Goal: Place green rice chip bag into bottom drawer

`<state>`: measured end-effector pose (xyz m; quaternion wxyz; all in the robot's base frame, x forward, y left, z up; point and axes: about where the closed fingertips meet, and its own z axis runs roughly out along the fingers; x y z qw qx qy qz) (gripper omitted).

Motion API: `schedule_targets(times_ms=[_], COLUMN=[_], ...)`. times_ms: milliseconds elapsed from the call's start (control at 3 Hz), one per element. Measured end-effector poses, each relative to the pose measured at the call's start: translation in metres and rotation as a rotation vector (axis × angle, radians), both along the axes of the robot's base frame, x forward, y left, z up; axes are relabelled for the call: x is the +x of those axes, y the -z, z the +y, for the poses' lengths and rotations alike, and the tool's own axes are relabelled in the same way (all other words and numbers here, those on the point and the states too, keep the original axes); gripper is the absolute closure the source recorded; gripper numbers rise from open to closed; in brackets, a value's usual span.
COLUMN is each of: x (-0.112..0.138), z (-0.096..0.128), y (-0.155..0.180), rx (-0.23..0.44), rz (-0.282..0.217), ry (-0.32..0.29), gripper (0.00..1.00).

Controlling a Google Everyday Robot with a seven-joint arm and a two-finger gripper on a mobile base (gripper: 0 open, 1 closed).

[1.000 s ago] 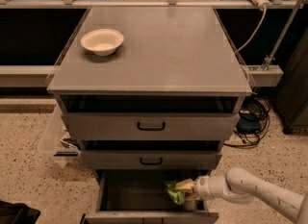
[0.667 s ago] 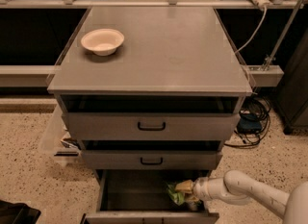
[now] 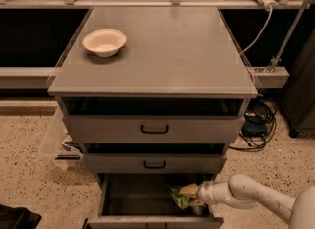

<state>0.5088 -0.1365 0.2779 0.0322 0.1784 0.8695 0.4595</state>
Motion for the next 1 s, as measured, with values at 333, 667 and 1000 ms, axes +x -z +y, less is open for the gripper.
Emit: schedule_targets(times_ms=[333, 667, 1000], x=[0.0, 0.0, 0.0], z=[0.0, 0.0001, 0.0001], y=[0.0, 0.0, 0.0], rx=[0.0, 0.0, 0.0], rz=[0.0, 0.0, 0.0], ry=[0.0, 0.0, 0.0], gripper=[0.36, 0.13, 0.0])
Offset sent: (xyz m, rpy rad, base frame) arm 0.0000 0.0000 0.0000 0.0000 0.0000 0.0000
